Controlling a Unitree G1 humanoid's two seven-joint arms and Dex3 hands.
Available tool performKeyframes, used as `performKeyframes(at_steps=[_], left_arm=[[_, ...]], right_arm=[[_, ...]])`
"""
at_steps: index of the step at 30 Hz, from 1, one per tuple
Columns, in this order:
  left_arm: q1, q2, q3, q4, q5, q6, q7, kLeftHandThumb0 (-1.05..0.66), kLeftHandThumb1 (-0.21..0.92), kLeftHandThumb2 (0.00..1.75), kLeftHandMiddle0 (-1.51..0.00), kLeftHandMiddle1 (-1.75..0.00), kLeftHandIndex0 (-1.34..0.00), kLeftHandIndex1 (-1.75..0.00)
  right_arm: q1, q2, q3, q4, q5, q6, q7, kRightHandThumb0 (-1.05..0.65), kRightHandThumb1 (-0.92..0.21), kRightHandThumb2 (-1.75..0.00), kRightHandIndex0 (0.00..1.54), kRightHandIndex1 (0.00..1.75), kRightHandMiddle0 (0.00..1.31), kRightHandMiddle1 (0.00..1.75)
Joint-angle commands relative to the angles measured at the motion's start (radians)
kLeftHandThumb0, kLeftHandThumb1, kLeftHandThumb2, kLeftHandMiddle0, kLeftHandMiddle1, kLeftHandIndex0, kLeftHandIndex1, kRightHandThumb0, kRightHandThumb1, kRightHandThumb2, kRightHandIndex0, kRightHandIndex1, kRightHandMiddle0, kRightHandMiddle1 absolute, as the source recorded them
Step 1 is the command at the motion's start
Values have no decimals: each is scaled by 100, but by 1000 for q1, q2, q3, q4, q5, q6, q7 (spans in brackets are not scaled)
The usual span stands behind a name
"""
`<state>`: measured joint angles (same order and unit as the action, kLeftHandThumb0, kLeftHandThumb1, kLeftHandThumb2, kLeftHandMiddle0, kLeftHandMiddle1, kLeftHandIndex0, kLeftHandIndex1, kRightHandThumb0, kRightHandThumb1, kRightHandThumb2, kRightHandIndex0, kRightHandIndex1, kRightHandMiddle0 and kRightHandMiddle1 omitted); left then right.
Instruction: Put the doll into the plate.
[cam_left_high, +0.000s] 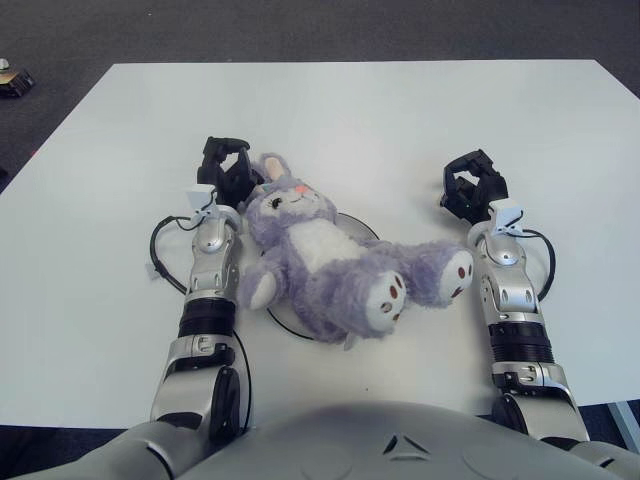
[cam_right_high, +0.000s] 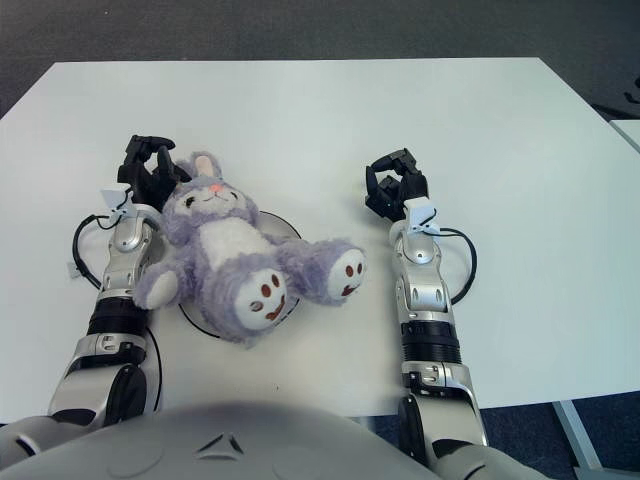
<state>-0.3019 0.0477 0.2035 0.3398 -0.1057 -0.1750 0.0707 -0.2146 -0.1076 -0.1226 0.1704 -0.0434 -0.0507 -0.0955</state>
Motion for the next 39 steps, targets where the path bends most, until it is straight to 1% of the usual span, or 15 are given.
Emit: performKeyframes(at_steps=[1, 5, 14, 18, 24, 28, 36, 39], left_arm=[[37, 8, -6, 8, 10, 33, -1, -36, 77, 71, -82, -175, -29, -175], [43, 12, -18, 7, 24, 48, 3, -37, 77, 72, -82, -175, -29, -175], [46, 13, -21, 1, 25, 54, 6, -37, 77, 72, -82, -175, -30, -175], [39, 4, -32, 56, 52, 16, 29, -37, 77, 73, -82, -175, -30, -175], [33, 7, -36, 95, 60, -25, 30, -37, 76, 73, -82, -175, -30, -175], [37, 13, -42, 128, 46, -88, -17, -37, 77, 72, -81, -175, -29, -175], [31, 10, -28, 159, 7, -129, -61, -36, 79, 68, -79, -175, -28, -175], [27, 2, -16, 172, -4, -157, -57, -36, 80, 68, -78, -175, -28, -175]], right_arm=[[-2, -6, -7, 32, -3, -7, -8, -38, -70, -81, 81, 175, 34, 175], [-3, -4, -11, 59, -6, -26, -17, -38, -70, -81, 81, 175, 34, 175], [-3, -5, -10, 69, -5, -39, -20, -38, -70, -81, 82, 175, 34, 175], [5, -4, -21, 82, -9, -45, -43, -38, -70, -81, 82, 175, 35, 174], [6, -7, -21, 89, -15, -46, -55, -38, -70, -81, 82, 175, 35, 174], [9, -13, -21, 102, -21, -49, -61, -38, -70, -81, 81, 175, 35, 173], [9, -14, -20, 112, -21, -54, -65, -38, -70, -80, 81, 175, 36, 173], [8, -15, -20, 117, -20, -55, -66, -38, -70, -80, 81, 175, 36, 173]])
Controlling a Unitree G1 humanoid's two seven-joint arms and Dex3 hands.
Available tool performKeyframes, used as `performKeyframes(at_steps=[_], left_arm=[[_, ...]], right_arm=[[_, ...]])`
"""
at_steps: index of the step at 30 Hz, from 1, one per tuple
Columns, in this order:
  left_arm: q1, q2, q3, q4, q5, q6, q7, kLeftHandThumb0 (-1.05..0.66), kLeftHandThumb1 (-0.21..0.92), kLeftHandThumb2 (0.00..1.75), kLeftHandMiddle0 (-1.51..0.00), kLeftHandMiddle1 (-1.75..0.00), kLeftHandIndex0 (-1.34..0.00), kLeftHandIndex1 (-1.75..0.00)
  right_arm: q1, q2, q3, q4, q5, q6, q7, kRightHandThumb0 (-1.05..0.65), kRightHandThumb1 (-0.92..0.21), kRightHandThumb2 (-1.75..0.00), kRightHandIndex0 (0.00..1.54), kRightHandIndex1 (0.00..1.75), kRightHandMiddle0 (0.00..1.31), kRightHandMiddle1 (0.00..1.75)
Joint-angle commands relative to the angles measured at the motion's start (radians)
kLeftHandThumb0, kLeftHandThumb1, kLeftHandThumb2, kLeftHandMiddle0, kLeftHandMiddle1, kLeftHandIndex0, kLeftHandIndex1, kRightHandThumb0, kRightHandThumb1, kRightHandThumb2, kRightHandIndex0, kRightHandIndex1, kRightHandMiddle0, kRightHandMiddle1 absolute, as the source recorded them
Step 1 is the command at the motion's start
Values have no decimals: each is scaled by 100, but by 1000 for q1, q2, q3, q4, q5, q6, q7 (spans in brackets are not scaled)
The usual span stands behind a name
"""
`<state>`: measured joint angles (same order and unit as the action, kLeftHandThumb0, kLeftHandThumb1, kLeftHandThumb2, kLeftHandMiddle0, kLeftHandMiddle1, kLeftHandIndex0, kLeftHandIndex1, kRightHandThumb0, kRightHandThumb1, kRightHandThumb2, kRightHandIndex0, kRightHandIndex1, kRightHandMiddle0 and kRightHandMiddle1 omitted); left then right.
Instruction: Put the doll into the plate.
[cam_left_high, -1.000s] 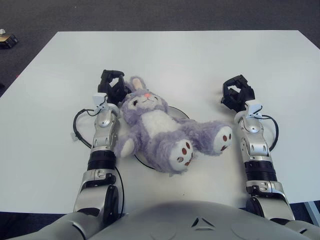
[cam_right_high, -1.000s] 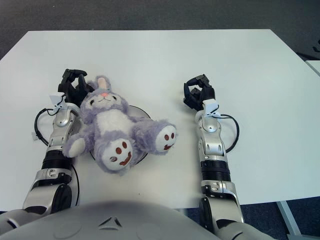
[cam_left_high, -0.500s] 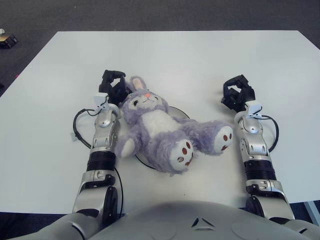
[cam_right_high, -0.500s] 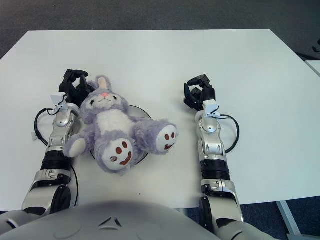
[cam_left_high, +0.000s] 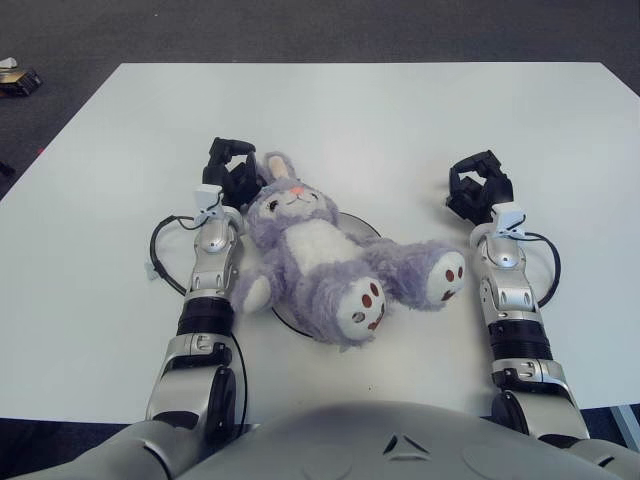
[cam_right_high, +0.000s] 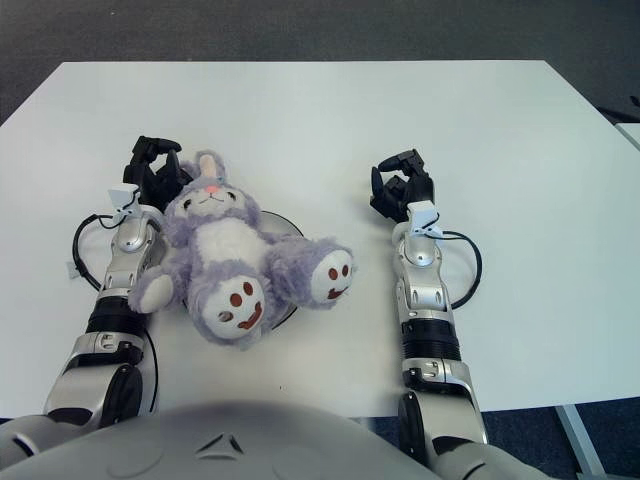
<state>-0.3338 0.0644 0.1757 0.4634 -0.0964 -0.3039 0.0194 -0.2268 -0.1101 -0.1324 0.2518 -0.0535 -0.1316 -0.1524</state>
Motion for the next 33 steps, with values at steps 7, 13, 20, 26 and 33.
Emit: performKeyframes(at_steps=[7, 13, 20, 26, 33], left_arm=[[36, -38, 35, 122, 112, -205, 229, -36, 80, 67, -77, -175, -27, -175], [17, -37, 34, 183, 120, -295, 259, -36, 79, 70, -78, -175, -28, -175], [19, -4, 12, 206, 93, -278, 162, -37, 76, 73, -79, -175, -30, -175], [24, 13, 3, 202, 84, -237, 117, -37, 71, 80, -79, -175, -33, -175], [26, 17, 2, 204, 85, -241, 116, -38, 67, 85, -79, -175, -35, -175]], right_arm=[[18, -15, -12, 46, -10, 23, -11, -38, -70, -79, 80, 174, 36, 172], [15, -16, -11, 50, -10, 26, -14, -38, -70, -79, 80, 174, 36, 172], [13, -15, -9, 60, -10, 26, -19, -38, -70, -78, 80, 173, 36, 172], [13, -12, -8, 73, -8, 18, -22, -38, -70, -78, 80, 173, 37, 171], [18, -10, -9, 69, -5, 19, -24, -38, -70, -78, 80, 173, 37, 171]])
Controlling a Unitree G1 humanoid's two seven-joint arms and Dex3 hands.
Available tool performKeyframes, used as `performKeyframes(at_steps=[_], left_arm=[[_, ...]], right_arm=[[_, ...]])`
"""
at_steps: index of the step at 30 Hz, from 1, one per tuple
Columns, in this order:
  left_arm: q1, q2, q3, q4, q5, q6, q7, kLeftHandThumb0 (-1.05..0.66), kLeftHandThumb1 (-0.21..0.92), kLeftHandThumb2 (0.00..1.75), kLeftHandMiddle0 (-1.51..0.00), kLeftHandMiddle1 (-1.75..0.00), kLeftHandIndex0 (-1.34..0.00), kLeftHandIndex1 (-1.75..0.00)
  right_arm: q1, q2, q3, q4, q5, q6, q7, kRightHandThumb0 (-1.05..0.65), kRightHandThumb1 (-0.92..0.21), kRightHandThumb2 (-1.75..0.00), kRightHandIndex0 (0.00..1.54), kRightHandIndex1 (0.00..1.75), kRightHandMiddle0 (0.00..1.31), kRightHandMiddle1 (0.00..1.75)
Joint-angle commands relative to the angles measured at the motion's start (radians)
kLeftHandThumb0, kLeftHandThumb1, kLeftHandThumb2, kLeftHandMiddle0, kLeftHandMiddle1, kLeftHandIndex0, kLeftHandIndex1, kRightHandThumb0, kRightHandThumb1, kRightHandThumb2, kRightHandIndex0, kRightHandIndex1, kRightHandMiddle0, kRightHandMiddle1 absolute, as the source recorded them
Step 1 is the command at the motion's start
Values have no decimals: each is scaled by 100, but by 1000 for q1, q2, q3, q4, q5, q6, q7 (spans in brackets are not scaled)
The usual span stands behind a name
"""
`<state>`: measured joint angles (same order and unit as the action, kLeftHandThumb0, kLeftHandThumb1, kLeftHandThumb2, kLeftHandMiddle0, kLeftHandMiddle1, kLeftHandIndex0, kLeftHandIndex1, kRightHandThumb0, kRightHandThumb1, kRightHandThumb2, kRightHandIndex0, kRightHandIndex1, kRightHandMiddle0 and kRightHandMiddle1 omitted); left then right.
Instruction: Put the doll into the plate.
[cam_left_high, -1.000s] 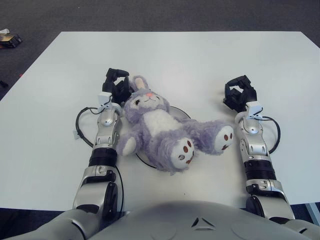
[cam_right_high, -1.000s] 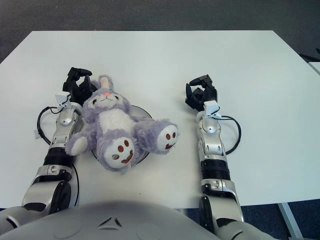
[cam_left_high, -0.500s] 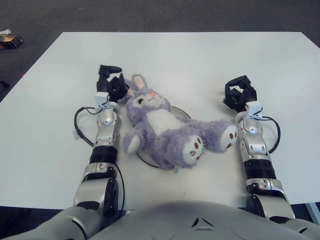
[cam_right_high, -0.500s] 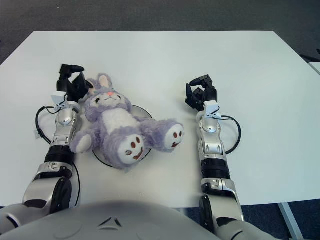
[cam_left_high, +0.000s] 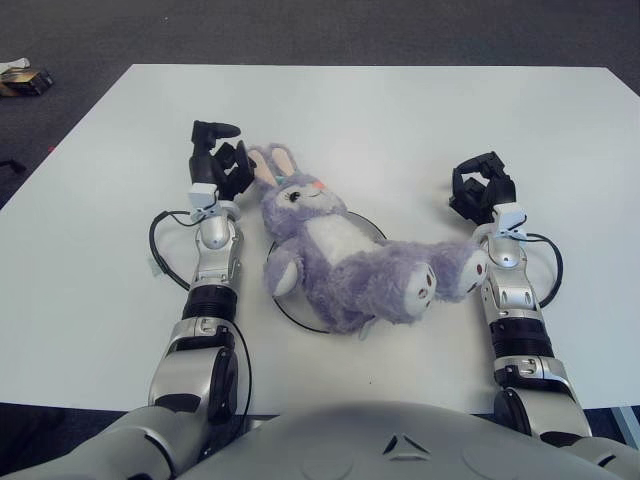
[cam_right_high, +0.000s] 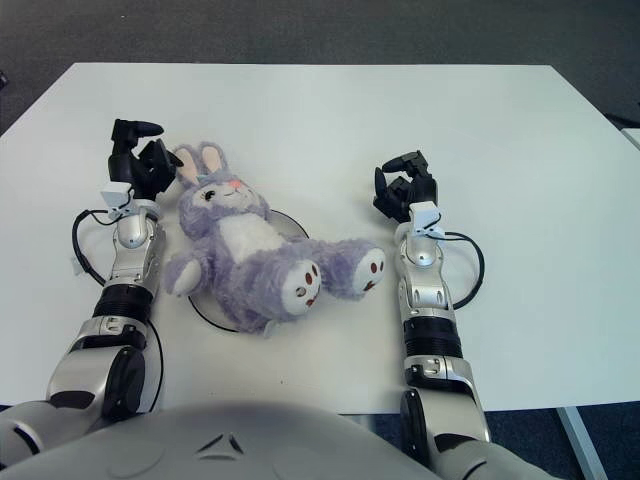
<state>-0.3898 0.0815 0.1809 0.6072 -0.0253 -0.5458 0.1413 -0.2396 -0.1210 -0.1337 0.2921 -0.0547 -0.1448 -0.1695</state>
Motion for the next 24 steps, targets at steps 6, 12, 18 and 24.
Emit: performKeyframes(at_steps=[6, 12, 18, 24], left_arm=[[79, 5, -6, 71, 22, -12, 2, -38, 67, 86, -79, -175, -36, -175], [77, 6, -10, 81, 22, -20, 4, -39, 66, 87, -80, -175, -36, -175], [75, 8, -12, 91, 25, -28, 7, -39, 65, 89, -80, -175, -37, -175], [74, 11, -17, 94, 28, -23, 4, -39, 63, 90, -80, -175, -38, -175]], right_arm=[[34, 0, -9, 28, -3, 32, -8, -38, -70, -77, 80, 172, 37, 171], [33, 0, -11, 33, -2, 30, -8, -38, -71, -77, 81, 171, 37, 170], [32, -1, -13, 39, -1, 27, -9, -38, -71, -77, 81, 171, 37, 170], [32, -1, -14, 42, -1, 27, -10, -38, -71, -77, 81, 170, 37, 170]])
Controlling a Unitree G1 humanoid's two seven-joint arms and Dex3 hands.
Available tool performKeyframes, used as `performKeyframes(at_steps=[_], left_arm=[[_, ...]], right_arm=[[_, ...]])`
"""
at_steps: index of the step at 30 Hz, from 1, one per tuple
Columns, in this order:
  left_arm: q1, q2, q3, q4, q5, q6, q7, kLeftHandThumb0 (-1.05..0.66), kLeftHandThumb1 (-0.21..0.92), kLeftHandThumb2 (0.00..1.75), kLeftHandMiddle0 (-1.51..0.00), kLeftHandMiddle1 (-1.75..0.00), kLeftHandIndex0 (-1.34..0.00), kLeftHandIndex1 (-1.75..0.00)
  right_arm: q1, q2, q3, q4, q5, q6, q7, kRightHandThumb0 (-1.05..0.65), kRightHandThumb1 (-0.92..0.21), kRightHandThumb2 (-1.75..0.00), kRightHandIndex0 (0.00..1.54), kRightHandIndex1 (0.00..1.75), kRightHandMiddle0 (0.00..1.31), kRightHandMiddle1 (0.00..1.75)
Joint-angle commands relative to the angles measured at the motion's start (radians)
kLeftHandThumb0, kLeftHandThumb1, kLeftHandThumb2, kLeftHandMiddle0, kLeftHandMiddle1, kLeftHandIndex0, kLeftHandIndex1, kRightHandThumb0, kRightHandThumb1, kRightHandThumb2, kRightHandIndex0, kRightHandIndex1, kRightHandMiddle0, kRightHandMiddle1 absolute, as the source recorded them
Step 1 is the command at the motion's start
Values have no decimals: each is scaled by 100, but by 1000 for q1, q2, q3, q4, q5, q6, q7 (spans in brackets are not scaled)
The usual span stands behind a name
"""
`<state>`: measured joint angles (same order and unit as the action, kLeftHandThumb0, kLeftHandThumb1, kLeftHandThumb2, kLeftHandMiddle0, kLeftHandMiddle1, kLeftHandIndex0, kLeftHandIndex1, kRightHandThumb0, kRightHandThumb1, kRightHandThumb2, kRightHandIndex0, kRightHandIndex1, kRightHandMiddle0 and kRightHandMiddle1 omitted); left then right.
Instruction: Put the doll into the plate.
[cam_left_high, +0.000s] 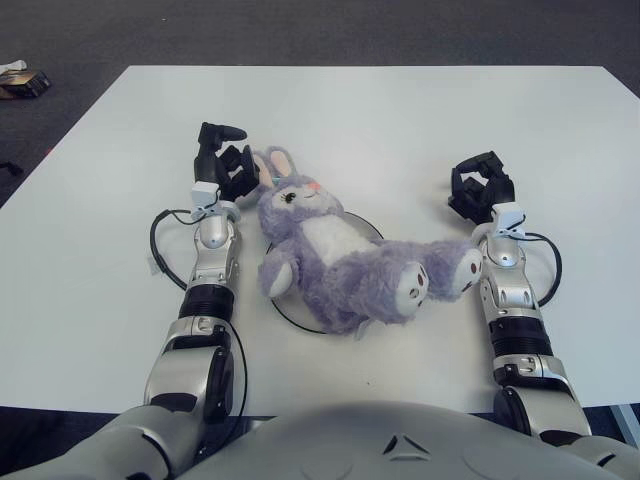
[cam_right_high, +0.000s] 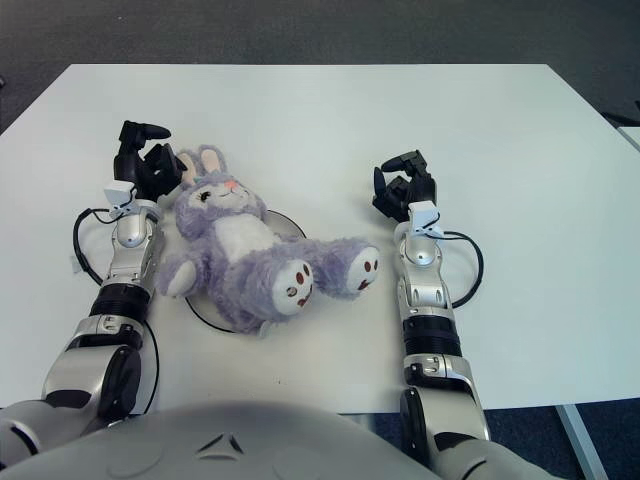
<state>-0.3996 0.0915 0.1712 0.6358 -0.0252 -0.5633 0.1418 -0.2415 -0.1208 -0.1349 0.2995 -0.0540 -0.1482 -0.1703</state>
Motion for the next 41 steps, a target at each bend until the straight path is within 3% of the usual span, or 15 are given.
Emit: performKeyframes(at_steps=[1, 11, 22, 41], left_arm=[[84, 2, -9, 65, 28, -3, 2, -39, 63, 91, -80, -175, -38, -175], [102, 37, -42, 19, 9, 107, -106, -39, 62, 92, -81, -175, -39, -175], [145, 34, -59, -88, 16, 206, -122, -39, 62, 91, -80, -175, -38, -175], [187, 19, -86, -196, 25, 264, -122, -39, 65, 88, -77, -175, -36, -175]], right_arm=[[34, -1, -12, 35, -1, 30, -9, -38, -71, -77, 81, 170, 37, 170], [35, 3, -12, 37, -1, 29, -12, -38, -70, -77, 82, 170, 37, 170], [63, 13, -7, 2, -2, 27, -16, -38, -70, -77, 82, 169, 38, 170], [90, 21, -6, -54, -2, 41, -28, -38, -70, -77, 82, 170, 38, 170]])
